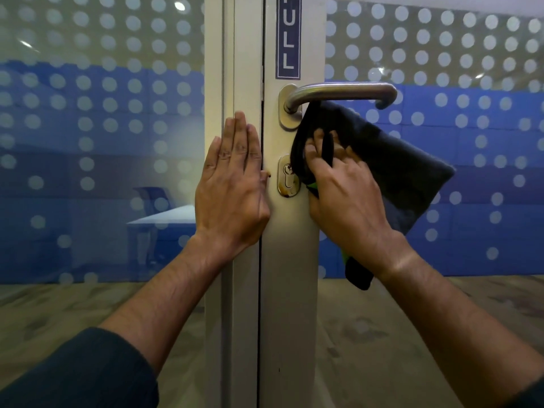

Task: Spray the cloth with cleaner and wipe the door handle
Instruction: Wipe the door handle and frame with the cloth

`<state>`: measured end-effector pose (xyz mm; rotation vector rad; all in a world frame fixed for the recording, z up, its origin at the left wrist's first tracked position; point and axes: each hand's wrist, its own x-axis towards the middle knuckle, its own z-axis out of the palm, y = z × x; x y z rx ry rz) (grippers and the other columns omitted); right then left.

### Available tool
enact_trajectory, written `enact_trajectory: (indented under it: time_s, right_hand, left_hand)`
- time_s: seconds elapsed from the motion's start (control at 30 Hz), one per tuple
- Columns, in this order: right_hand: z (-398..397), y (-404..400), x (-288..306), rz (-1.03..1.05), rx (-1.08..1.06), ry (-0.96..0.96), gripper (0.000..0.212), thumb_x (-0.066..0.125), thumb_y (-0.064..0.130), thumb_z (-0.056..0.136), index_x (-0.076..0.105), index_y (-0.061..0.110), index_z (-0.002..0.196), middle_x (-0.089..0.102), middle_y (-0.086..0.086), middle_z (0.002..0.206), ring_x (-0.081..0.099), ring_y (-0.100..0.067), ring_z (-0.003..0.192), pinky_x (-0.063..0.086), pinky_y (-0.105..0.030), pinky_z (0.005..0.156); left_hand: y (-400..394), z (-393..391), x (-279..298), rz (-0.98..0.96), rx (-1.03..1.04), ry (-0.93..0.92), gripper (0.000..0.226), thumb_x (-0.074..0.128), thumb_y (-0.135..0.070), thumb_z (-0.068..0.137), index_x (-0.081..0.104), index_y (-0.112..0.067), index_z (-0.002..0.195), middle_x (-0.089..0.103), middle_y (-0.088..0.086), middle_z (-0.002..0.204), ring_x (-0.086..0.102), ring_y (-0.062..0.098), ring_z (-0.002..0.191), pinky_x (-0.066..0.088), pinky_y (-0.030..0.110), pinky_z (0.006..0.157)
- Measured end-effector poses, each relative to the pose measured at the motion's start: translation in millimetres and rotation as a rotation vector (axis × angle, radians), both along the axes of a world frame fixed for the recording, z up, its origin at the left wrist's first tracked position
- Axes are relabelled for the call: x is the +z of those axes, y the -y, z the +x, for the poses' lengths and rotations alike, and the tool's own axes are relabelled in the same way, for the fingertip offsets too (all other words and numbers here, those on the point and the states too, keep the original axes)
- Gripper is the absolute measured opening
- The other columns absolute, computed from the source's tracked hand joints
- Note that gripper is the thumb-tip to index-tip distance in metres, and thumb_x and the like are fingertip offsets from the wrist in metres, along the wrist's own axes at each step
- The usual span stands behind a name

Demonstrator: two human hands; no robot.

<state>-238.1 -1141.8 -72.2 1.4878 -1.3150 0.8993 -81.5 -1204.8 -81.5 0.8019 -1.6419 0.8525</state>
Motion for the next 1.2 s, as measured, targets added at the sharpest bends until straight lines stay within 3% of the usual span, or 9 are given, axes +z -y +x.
enact_trajectory:
  time_s: [0.13,0.2,0.3,0.4,0.5,0.6,0.8,0.97,1.2]
  right_hand:
    - [0.0,-10.6,-17.8,0.099,0.119,0.052,0.055,0.061,0.003,0.089,0.044,0.010,0.141,0.050,-0.020,0.140,0.046,-0.033,0.130,0.038,-0.044,0.107]
    - [-6.2,-25.7,-15.6,0.116,0.364,0.249,0.053,0.059,-0.001,0.088,0.050,0.016,0.137,0.060,-0.011,0.127,0.060,-0.016,0.110,0.053,-0.032,0.091]
    - [-4.7,-44.7,3.6,-0.028,0.627,0.484,0.054,0.057,-0.003,0.086,0.051,0.017,0.136,0.062,-0.001,0.116,0.062,0.000,0.091,0.052,-0.011,0.070]
    - [23.9,-44.4,4.0,-0.045,0.529,0.301,0.056,0.061,-0.001,0.085,0.048,0.011,0.138,0.060,-0.010,0.129,0.059,-0.018,0.114,0.047,-0.021,0.094]
    - [48.1,-28.8,-9.7,0.064,0.363,0.123,0.048,0.050,0.012,0.093,0.045,0.009,0.140,0.057,-0.015,0.130,0.058,-0.024,0.115,0.043,-0.029,0.098]
    - [55.4,-12.3,-13.3,0.047,0.096,-0.073,0.049,0.042,0.020,0.093,0.046,0.005,0.139,0.049,-0.019,0.142,0.040,-0.030,0.136,0.029,-0.041,0.112]
    - [54.0,-12.0,-35.0,0.144,-0.105,-0.211,0.053,0.062,0.023,0.079,0.057,0.007,0.130,0.041,-0.019,0.148,0.026,-0.035,0.142,0.023,-0.056,0.109]
    - [58.5,-10.3,-23.1,0.146,-0.192,-0.207,0.058,0.057,0.029,0.085,0.045,0.015,0.140,0.022,-0.013,0.158,0.007,-0.034,0.147,0.009,-0.056,0.113]
    - [57.2,-13.6,-29.6,0.173,-0.221,-0.232,0.058,0.068,0.028,0.079,0.053,0.013,0.133,0.035,-0.016,0.152,0.019,-0.034,0.144,0.015,-0.055,0.111]
  left_hand:
    - [-0.1,4.6,-0.5,0.011,-0.038,0.018,0.065,0.028,-0.027,0.099,0.006,-0.003,0.155,-0.001,0.016,0.164,-0.004,0.024,0.153,0.000,0.037,0.125]
    - [-1.0,7.0,-2.3,0.023,-0.059,0.036,0.065,0.029,-0.023,0.098,0.006,-0.004,0.156,-0.001,0.015,0.165,-0.005,0.022,0.153,0.003,0.039,0.125]
    - [-1.6,8.3,-4.2,0.043,-0.075,0.036,0.068,0.029,-0.019,0.093,0.006,-0.005,0.156,-0.001,0.013,0.165,-0.006,0.021,0.152,0.005,0.039,0.125]
    - [-1.5,8.8,-3.6,0.047,-0.089,0.039,0.066,0.023,-0.021,0.094,0.006,-0.006,0.156,-0.001,0.013,0.165,-0.005,0.021,0.152,0.005,0.039,0.125]
    - [-0.1,11.1,-3.9,0.062,-0.143,0.035,0.063,0.027,-0.023,0.098,0.008,-0.008,0.156,0.001,0.011,0.165,-0.004,0.020,0.153,0.005,0.039,0.125]
    - [0.7,13.2,-3.7,0.064,-0.165,0.043,0.065,0.036,-0.024,0.098,0.009,-0.007,0.155,0.002,0.010,0.165,-0.003,0.018,0.153,0.004,0.037,0.125]
    - [-2.2,13.4,-1.7,0.057,-0.143,0.045,0.068,0.021,-0.030,0.092,0.011,-0.004,0.154,0.006,0.013,0.164,0.001,0.021,0.153,0.006,0.038,0.125]
    - [-0.9,13.4,-2.5,0.047,-0.134,0.046,0.067,0.022,-0.026,0.092,0.011,-0.004,0.155,0.006,0.013,0.164,0.001,0.021,0.153,0.007,0.039,0.125]
    - [-0.5,12.5,-3.5,0.041,-0.113,0.046,0.070,0.021,-0.028,0.090,0.012,-0.004,0.155,0.006,0.014,0.164,0.001,0.022,0.153,0.007,0.039,0.125]
